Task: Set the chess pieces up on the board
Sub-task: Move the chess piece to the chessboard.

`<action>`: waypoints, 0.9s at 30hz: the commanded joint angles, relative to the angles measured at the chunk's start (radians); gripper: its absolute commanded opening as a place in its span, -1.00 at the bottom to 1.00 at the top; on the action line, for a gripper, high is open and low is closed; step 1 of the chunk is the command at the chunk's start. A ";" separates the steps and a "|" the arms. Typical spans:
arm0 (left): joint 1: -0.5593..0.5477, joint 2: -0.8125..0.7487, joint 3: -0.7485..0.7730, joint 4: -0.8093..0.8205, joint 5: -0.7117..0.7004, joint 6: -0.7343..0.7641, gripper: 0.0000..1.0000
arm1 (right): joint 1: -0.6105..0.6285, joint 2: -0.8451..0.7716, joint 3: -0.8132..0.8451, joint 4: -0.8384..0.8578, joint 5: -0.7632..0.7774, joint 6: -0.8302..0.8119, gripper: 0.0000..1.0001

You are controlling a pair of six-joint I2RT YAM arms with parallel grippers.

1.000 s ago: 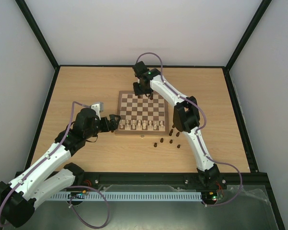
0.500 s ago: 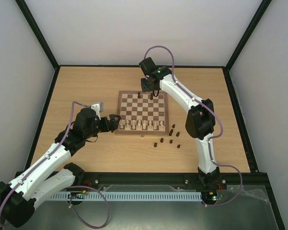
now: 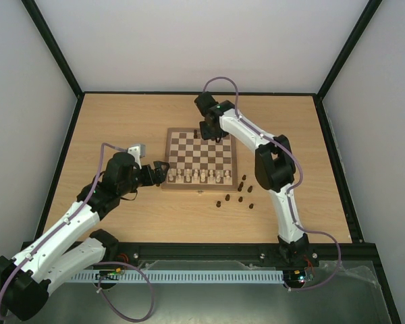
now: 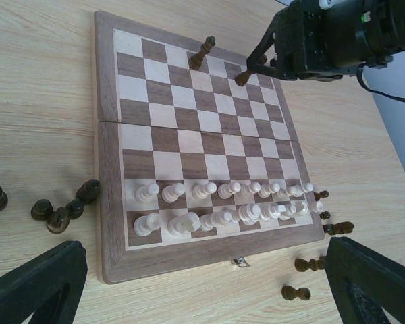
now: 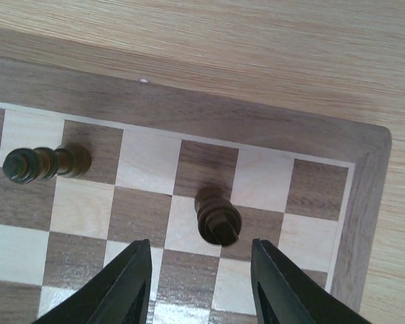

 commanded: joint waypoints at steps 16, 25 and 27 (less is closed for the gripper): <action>0.008 0.009 0.006 0.012 -0.005 0.007 0.99 | -0.027 0.095 0.140 -0.039 -0.030 -0.014 -0.74; 0.008 0.016 0.008 0.015 -0.006 0.005 0.99 | -0.014 0.123 0.203 -0.051 -0.071 -0.031 -0.75; 0.008 0.016 0.009 0.015 -0.008 0.004 0.99 | -0.013 0.134 0.208 -0.051 -0.077 -0.032 -0.75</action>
